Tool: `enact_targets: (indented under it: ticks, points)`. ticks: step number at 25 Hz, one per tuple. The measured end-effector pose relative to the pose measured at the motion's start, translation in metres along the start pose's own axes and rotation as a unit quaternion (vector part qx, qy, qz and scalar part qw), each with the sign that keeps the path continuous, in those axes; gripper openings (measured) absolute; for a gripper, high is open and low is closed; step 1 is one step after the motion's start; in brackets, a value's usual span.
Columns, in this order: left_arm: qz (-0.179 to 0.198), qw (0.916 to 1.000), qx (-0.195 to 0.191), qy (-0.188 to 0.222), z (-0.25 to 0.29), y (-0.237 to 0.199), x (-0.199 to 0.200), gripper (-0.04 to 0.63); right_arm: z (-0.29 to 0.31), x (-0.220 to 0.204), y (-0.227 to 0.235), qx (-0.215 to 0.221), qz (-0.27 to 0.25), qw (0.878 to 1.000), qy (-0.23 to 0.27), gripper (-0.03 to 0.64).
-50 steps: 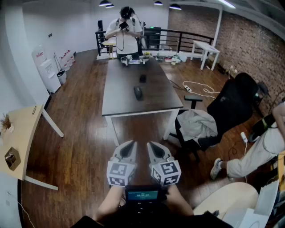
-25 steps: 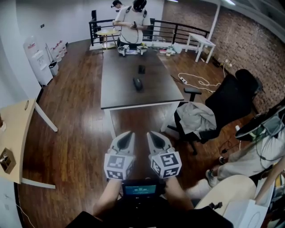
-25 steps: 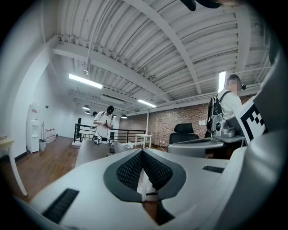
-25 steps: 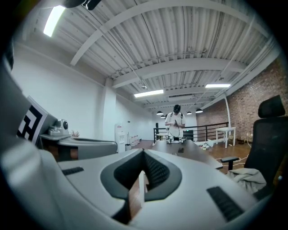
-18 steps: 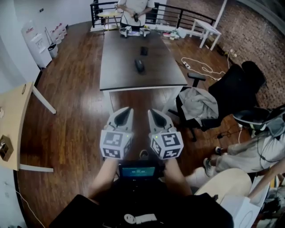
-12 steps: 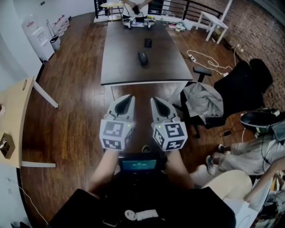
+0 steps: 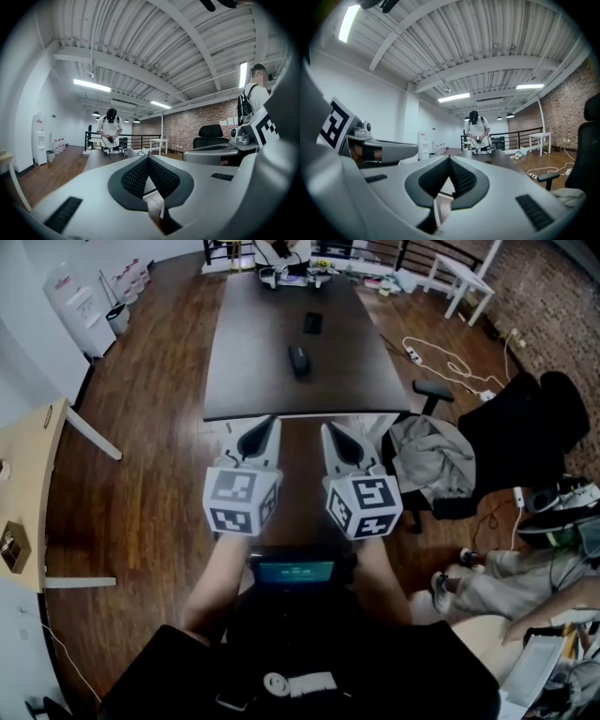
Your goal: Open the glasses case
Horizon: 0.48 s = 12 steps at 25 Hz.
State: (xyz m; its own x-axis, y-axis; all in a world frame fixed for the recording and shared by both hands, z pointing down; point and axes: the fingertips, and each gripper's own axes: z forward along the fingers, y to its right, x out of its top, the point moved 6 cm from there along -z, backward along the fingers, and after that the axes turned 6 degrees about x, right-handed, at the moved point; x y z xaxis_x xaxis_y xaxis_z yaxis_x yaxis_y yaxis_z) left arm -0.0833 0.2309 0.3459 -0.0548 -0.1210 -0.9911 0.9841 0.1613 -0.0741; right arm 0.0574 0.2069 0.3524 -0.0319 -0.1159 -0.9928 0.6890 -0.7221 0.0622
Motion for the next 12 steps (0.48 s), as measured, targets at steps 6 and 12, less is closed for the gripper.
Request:
enact_targets:
  ticks: [6,12]
  points:
    - [-0.011,0.9999,0.010,-0.003,0.049,-0.016,0.015,0.000,0.020,0.018,0.062,-0.008,-0.013,1.000,0.008,0.013]
    - [0.025,0.9988,0.029,0.029,0.095,-0.030,0.071,0.000,0.046,0.064,0.120,-0.011,-0.045,0.999,0.028,0.012]
